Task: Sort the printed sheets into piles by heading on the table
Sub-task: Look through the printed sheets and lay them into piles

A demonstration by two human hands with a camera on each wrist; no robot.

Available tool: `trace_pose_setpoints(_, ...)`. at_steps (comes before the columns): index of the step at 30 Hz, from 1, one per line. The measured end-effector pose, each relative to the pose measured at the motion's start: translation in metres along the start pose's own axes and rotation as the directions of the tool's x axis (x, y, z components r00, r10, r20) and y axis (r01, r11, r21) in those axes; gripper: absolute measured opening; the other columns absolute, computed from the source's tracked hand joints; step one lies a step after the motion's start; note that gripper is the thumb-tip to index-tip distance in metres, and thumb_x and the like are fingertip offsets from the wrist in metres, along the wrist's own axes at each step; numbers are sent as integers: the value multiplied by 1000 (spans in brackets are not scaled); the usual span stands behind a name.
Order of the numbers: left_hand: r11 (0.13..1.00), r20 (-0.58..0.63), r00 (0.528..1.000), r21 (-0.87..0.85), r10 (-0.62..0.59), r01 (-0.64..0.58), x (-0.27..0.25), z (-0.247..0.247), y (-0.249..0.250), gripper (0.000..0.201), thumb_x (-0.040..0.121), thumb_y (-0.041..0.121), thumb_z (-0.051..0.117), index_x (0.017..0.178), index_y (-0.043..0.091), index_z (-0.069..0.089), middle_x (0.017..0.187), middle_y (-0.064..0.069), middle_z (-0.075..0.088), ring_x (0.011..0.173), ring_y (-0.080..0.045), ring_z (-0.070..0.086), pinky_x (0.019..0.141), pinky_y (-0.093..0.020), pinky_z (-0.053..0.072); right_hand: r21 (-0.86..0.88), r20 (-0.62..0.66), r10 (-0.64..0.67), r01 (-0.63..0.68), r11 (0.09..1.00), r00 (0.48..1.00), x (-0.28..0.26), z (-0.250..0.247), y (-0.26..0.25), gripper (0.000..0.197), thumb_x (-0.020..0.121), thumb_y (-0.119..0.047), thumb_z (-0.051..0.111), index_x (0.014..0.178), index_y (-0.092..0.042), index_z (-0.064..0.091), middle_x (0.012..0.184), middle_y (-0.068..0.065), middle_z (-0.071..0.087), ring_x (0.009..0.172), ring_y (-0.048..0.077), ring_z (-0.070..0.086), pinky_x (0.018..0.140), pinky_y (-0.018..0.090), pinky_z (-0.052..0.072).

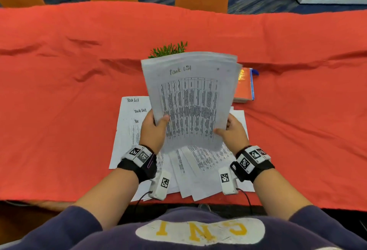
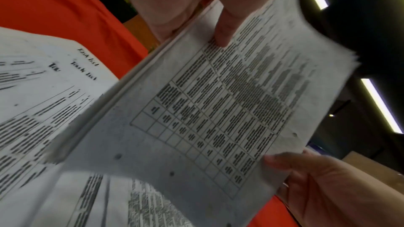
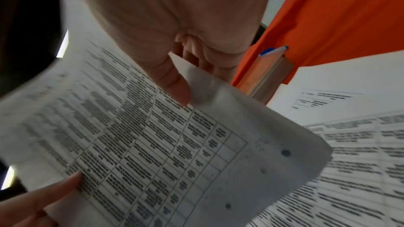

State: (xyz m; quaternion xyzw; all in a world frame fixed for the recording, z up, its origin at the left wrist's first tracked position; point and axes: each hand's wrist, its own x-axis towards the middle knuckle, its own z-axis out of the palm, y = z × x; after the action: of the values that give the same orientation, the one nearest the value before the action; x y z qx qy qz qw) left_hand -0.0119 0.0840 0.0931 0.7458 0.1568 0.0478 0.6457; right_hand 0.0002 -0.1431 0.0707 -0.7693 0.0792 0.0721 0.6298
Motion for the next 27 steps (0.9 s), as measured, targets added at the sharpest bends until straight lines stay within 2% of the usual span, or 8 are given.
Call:
trace_pose_setpoints(2,998,18,1000,-59,16,-15,-2,-1,2,26,94,15,56,119,20,57,109,11,67,103,-8,63,87,-28,51,-6,-21,-47,47,999,999,-1,-3,-8,37,76,8,65,105,-15,64,99,2,70,91,15,67,77,24,54)
trace_pose_setpoints(5,996,65,997,-81,44,-39,-9,-1,2,30,93,16,59,122,21,56,114,9,67,108,-8,63,90,-28,50,58,-16,-82,83,995,997,-5,-2,-16,38,77,7,68,88,-29,64,90,-8,68,78,-4,65,66,8,49)
trace_pose_setpoints(6,996,80,996,-82,46,-40,-11,0,1,31,91,17,61,122,21,55,116,7,67,109,-10,63,91,-31,50,71,0,-79,79,994,997,-6,-1,-16,40,77,7,69,87,-31,63,90,-10,68,79,-5,65,68,11,49)
trace_pose_setpoints(10,996,76,996,-81,38,-32,-12,3,0,38,85,15,68,120,15,53,113,-1,68,103,-14,65,88,-39,55,95,23,-53,51,994,998,-7,-1,-14,32,76,-2,73,95,-26,66,99,-4,70,95,15,66,80,30,54)
trace_pose_setpoints(14,997,8,999,-67,42,-41,-10,9,8,31,90,19,63,120,15,55,112,2,68,103,-11,64,91,-39,53,141,-30,-53,57,988,998,-6,4,-15,25,79,-9,73,100,-21,69,105,1,71,100,21,67,89,43,54)
trace_pose_setpoints(17,994,-45,998,-95,49,-53,-9,11,15,28,93,19,58,120,14,57,113,0,67,105,-13,63,91,-36,52,162,-44,-80,86,983,996,-5,7,-20,24,80,-12,72,103,-20,69,106,2,72,101,23,67,91,46,53)
trace_pose_setpoints(22,981,-18,998,-183,68,-70,-7,2,16,24,88,9,64,109,18,58,104,-2,69,95,-12,67,77,-29,56,225,-26,-57,61,973,998,-6,-2,-22,33,71,-10,80,102,-15,70,103,5,74,99,25,69,89,48,54)
trace_pose_setpoints(27,991,-9,999,-127,43,-44,-10,10,15,21,90,10,60,110,18,60,102,4,69,96,-9,65,80,-30,54,194,-42,-22,29,981,999,-11,8,-23,19,80,-8,72,96,-19,70,102,4,73,96,22,69,90,47,53)
